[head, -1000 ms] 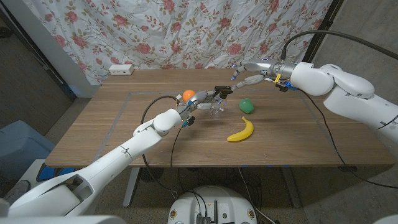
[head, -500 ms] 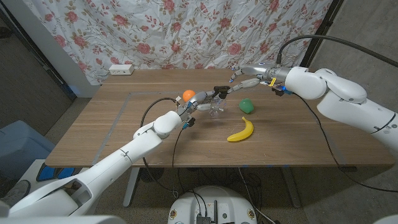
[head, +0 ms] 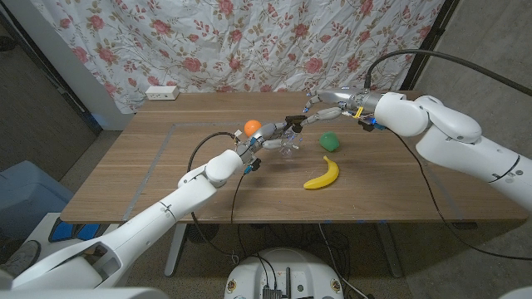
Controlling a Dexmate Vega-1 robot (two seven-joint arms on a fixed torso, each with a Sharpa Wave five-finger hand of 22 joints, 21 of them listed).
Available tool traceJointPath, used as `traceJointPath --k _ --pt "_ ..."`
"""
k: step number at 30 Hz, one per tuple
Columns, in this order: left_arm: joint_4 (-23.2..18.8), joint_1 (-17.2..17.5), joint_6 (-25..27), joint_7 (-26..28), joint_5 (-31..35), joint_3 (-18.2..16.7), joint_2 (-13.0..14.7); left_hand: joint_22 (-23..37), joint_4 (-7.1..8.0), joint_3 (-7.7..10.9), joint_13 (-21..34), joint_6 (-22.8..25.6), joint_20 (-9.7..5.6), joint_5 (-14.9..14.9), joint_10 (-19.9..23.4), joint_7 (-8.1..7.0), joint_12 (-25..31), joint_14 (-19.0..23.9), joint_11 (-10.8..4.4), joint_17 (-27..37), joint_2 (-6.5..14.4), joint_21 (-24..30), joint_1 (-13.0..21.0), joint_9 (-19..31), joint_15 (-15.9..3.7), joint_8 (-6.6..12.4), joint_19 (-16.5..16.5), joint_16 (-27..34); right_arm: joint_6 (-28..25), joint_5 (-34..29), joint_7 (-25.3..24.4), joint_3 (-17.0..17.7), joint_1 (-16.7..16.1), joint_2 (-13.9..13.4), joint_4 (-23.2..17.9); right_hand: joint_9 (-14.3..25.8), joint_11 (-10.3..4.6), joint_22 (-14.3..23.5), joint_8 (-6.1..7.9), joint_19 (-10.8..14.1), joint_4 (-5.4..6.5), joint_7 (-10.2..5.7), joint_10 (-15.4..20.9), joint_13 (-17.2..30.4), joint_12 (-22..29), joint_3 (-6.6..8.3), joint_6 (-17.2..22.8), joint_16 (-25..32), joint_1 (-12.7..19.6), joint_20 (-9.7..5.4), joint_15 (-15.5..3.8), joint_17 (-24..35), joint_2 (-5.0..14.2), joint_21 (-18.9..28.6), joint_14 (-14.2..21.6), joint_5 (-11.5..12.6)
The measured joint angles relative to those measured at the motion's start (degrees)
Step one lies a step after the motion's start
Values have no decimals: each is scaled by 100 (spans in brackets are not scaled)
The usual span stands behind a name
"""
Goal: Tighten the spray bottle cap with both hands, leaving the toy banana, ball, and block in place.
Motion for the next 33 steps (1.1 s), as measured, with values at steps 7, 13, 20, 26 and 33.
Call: traceJointPath --k 7,13,20,26,33 --pt "-26 22 0 15 2 -11 17 0 0 0 19 0 0 -10 0 0 -1 0 -1 10 0 0 0 0 0 0 0 0 -272 -224 2 -129 15 92 -91 30 -32 0 104 0 -40 13 36 0 45 40 139 0 224 0 -69 -27 -31 24 129 63" --pt "-33 33 0 17 2 -12 25 0 0 0 35 0 0 -10 0 0 -7 0 -1 15 0 0 0 0 0 0 0 0 -527 -441 42 -240 30 167 -181 75 -10 0 231 45 -40 59 98 0 45 40 355 0 256 1 -85 -26 -153 45 187 65" --pt "-29 22 -7 -22 1 -12 31 0 -23 23 36 0 0 -10 11 0 -14 0 -13 14 0 0 0 0 0 0 0 0 -751 -620 94 -409 71 306 -303 125 -36 0 378 44 -8 60 204 -1 88 71 664 55 255 1 -113 -26 -151 45 257 65" --pt "19 -31 -25 -91 -11 -3 30 0 -23 23 35 0 0 -11 13 0 -17 0 -15 14 0 0 0 0 0 0 0 0 -876 -725 131 -475 102 370 -328 163 -51 0 525 85 2 46 280 -1 133 81 939 81 255 42 -146 -10 -151 68 350 65" --pt "68 -82 -40 -150 -17 22 23 0 -23 23 33 0 0 9 17 0 -20 0 -19 14 0 0 0 0 0 0 0 0 -1006 -844 157 -558 143 445 -329 199 -124 0 635 117 16 17 435 -1 133 95 1120 116 255 9 -209 -11 -151 68 413 105"
